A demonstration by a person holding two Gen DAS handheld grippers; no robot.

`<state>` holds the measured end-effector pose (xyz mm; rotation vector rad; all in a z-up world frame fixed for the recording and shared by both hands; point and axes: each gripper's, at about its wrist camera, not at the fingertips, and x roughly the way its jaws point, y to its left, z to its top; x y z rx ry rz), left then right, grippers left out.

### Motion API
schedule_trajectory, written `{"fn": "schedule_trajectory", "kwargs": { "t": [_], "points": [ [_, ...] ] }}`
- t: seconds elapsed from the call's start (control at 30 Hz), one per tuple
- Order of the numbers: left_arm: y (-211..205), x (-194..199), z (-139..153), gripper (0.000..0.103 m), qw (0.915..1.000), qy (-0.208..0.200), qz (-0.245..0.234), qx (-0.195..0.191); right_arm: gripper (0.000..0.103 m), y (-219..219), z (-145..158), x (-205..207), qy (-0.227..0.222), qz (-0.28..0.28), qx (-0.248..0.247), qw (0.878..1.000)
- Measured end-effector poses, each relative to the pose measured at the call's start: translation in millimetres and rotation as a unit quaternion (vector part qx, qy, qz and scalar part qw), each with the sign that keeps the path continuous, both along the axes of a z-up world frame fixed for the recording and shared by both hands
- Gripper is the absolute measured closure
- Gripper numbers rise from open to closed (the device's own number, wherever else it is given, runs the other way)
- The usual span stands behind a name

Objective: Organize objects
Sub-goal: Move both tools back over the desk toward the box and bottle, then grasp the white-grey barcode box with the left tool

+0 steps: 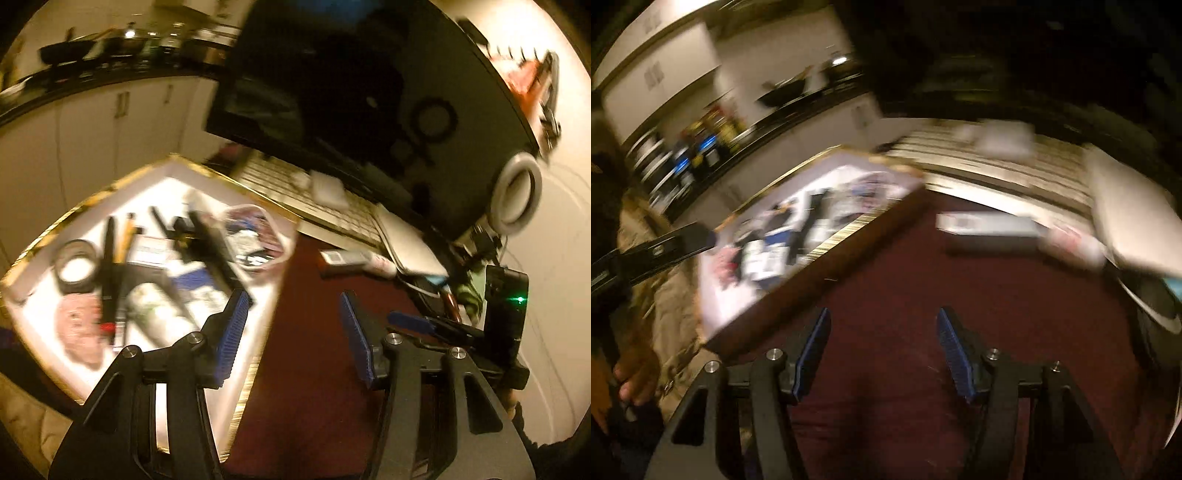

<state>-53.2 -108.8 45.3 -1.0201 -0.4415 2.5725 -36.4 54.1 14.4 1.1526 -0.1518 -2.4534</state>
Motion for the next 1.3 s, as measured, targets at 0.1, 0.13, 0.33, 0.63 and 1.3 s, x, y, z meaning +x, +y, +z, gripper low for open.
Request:
{"fn": "schedule_trajectory", "kwargs": {
  "t": [0.1, 0.13, 0.33, 0.63, 1.3],
  "points": [
    [21.7, -3.8, 0.9, 0.051, 0.9996, 0.006, -0.026, -0.004, 0.043, 33.3, -11.3, 6.6, -0.008, -0.055, -0.025, 0.998],
    [29.7, -8.2, 0.9, 0.051, 0.9993, 0.008, -0.036, -0.005, 0.043, 40.6, -15.2, 8.3, -0.014, -0.066, -0.032, 0.997],
    [61.7, -47.1, -24.5, 0.051, 0.9945, -0.058, -0.087, -0.011, 0.043, 63.0, -29.0, 4.4, -0.017, -0.115, -0.013, 0.993],
    [95.4, -104.2, -34.2, 0.051, 0.9916, -0.092, -0.084, -0.035, 0.043, 78.8, -37.0, -14.4, -0.017, -0.133, -0.016, 0.991],
    [145.1, -171.0, -65.4, 0.051, 0.9847, -0.11, -0.1, -0.09, 0.04, 73.9, -43.2, -17.8, -0.01, -0.119, -0.009, 0.993]
  ]
}}
